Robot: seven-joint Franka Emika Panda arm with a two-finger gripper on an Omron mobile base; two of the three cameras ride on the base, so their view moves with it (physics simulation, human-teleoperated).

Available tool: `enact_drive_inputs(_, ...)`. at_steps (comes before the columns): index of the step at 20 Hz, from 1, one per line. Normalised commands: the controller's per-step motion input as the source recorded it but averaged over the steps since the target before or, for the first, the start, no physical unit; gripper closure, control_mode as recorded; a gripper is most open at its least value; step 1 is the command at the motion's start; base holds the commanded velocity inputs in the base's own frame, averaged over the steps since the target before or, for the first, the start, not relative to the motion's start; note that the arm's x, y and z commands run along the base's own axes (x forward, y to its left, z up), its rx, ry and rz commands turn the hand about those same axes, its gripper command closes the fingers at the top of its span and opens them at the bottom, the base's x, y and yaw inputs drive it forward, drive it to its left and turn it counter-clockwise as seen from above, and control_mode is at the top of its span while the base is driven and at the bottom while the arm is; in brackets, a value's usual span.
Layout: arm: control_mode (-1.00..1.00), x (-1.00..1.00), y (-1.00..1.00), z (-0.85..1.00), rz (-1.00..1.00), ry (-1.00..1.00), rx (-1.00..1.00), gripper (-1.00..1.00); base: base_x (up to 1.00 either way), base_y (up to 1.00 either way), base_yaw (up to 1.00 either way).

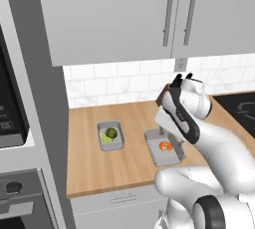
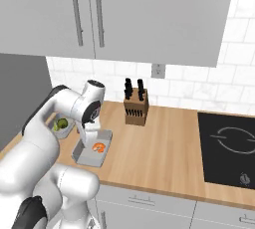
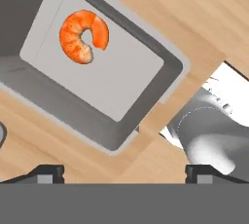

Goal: Take the meat container that has the shrimp and place it on the second highest rack of the freezer. Then take the vegetable container that has the lemon wedge and lime and place it on the highest rack of the freezer.

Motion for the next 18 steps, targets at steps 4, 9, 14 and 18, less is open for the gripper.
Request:
enact_drive_inputs(4,-1.0,0.0,-0.18,-0.45,-0.16,0.03,0.0,-1.0,0.0,0.0,0.0)
enact_drive_inputs(9,-1.0,0.12,-0.18,-0.46,-0.02,0.06,-0.06,-1.0,0.0,0.0,0.0)
enact_drive_inputs(14,-1.0,0.14,-0.01,-0.37,0.0,0.04,-0.05,-1.0,0.0,0.0,0.0)
enact_drive_inputs(18,-1.0,0.16,-0.01,-0.24,-0.01,0.01,0.0,-1.0,0.0,0.0,0.0)
